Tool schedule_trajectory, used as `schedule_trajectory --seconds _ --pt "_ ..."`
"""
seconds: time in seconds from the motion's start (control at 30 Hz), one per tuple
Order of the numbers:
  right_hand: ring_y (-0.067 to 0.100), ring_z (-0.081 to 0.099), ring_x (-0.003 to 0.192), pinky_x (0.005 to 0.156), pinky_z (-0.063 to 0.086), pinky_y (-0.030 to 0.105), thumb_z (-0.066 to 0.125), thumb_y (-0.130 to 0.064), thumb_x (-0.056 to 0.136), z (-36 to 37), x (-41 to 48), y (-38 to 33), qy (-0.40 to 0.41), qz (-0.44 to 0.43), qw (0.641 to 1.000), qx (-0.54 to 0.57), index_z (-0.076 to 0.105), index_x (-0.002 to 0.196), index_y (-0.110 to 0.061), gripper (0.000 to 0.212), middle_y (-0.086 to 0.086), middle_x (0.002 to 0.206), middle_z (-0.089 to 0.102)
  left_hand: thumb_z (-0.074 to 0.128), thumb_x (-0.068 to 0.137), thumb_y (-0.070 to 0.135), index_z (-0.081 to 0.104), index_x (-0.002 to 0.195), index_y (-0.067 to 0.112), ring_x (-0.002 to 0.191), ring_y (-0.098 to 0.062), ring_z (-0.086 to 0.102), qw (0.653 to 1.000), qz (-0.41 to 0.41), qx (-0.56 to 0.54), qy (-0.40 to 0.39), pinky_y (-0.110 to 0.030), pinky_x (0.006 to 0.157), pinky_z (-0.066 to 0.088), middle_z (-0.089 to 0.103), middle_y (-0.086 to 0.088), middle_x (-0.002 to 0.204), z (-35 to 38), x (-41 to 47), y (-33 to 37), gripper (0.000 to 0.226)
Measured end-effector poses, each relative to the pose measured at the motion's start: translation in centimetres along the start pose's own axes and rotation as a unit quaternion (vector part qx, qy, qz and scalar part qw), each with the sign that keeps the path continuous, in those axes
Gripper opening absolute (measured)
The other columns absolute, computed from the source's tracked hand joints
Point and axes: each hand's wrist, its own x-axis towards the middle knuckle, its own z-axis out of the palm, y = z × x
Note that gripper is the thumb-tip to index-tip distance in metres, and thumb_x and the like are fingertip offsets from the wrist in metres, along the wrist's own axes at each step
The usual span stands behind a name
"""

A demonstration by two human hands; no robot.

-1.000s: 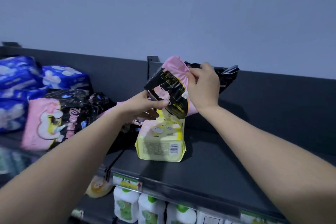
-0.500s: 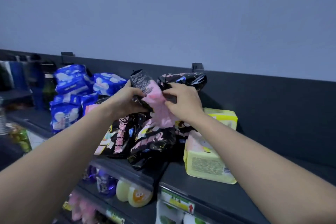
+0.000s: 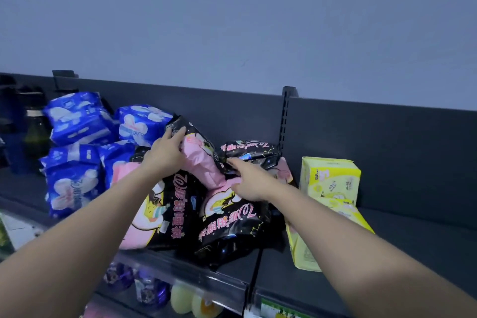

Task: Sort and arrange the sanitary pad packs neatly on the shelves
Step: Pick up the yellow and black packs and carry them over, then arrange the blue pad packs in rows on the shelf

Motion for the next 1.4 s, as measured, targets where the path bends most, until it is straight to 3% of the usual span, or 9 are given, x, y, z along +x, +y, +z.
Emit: schedule_trajectory --seconds 0.1,0.17,0.23,0.33,0.43,0.63,0.73,0.87,1.4 --pt "0.019 0.059 0.104 0.093 0.047 0.03 0.054 -0.014 0.087 -0.1 -0.5 0.2 0.076 -0.018 0.996 0.051 0.047 0.139 -0.032 0.056 -0.002 0.121 0.061 0.052 0.078 -0.001 0.06 0.13 0.018 0.132 -0.025 0.044 0.977 0.024 -0.131 0.166 -0.044 0.108 0.037 0.048 -0.004 0.145 -0.4 -0.3 1.1 0.056" --pt "0.013 0.061 0.084 0.087 0.05 0.03 0.056 -0.013 0.086 -0.6 -1.3 0.3 0.149 -0.033 0.986 0.072 0.058 0.128 -0.03 0.046 -0.007 0.112 0.06 0.043 0.083 0.005 0.069 0.115 0.016 0.124 -0.025 0.051 0.968 0.05 -0.14 0.203 -0.044 0.108 0.036 0.062 -0.003 0.13 -0.6 -0.7 3.1 0.043" --pt "0.011 0.061 0.08 0.085 0.052 0.034 0.057 -0.015 0.086 -1.2 -2.3 0.6 0.19 -0.025 0.979 0.066 0.062 0.123 -0.03 0.04 -0.007 0.118 0.059 0.041 0.086 0.018 0.072 0.108 0.02 0.121 -0.025 0.051 0.978 0.095 -0.036 0.183 -0.047 0.11 0.03 0.066 -0.001 0.122 -0.1 -0.9 5.0 0.038" --pt "0.017 0.061 0.099 0.09 0.047 0.034 0.057 -0.018 0.086 -2.5 -4.2 2.0 0.21 0.004 0.977 0.027 0.063 0.122 -0.029 0.037 -0.004 0.117 0.061 0.048 0.089 0.025 0.072 0.099 0.022 0.124 -0.023 0.043 0.962 0.16 0.15 0.163 -0.062 0.112 0.008 0.064 0.002 0.114 1.3 -1.0 6.9 0.026" --pt "0.022 0.056 0.109 0.084 0.047 0.034 0.057 -0.021 0.087 -4.1 -7.0 4.3 0.22 0.049 0.974 -0.029 0.062 0.122 -0.027 0.035 0.0 0.113 0.06 0.051 0.091 0.03 0.072 0.1 0.02 0.125 -0.024 0.041 0.945 0.212 0.205 0.142 -0.062 0.112 0.002 0.063 0.001 0.113 2.9 -1.7 8.9 0.025" --pt "0.023 0.047 0.121 0.095 0.041 0.036 0.058 -0.031 0.091 -7.6 -15.6 9.7 0.227 0.166 0.951 -0.131 0.056 0.13 -0.026 0.039 0.0 0.127 0.054 0.052 0.086 0.031 0.068 0.092 0.016 0.113 -0.025 0.051 0.924 0.324 0.194 0.06 -0.038 0.094 0.042 0.065 -0.001 0.106 6.2 -4.7 16.1 0.022" --pt "0.024 0.045 0.123 0.098 0.038 0.037 0.057 -0.034 0.092 -9.4 -21.1 12.0 0.206 0.222 0.936 -0.178 0.052 0.133 -0.026 0.042 0.002 0.131 0.052 0.054 0.088 0.031 0.064 0.1 0.016 0.114 -0.025 0.052 0.914 0.376 0.154 0.025 -0.036 0.086 0.043 0.063 -0.001 0.108 7.8 -7.9 20.9 0.022" --pt "0.024 0.041 0.127 0.102 0.036 0.036 0.056 -0.036 0.094 -11.5 -29.4 14.6 0.18 0.299 0.913 -0.213 0.044 0.139 -0.024 0.048 0.002 0.137 0.047 0.054 0.091 0.036 0.057 0.123 0.016 0.124 -0.023 0.047 0.898 0.421 0.13 -0.019 -0.036 0.092 0.042 0.057 0.0 0.124 9.9 -13.4 27.7 0.038" --pt "0.027 0.043 0.123 0.097 0.037 0.038 0.062 -0.038 0.087 -15.1 -62.0 19.0 0.181 0.495 0.8 -0.286 0.051 0.131 -0.022 0.048 0.006 0.131 0.05 0.056 0.092 0.04 0.047 0.135 0.013 0.133 -0.026 0.038 0.805 0.576 0.08 -0.121 -0.042 0.103 0.039 0.047 -0.006 0.14 15.5 -38.1 46.8 0.051"
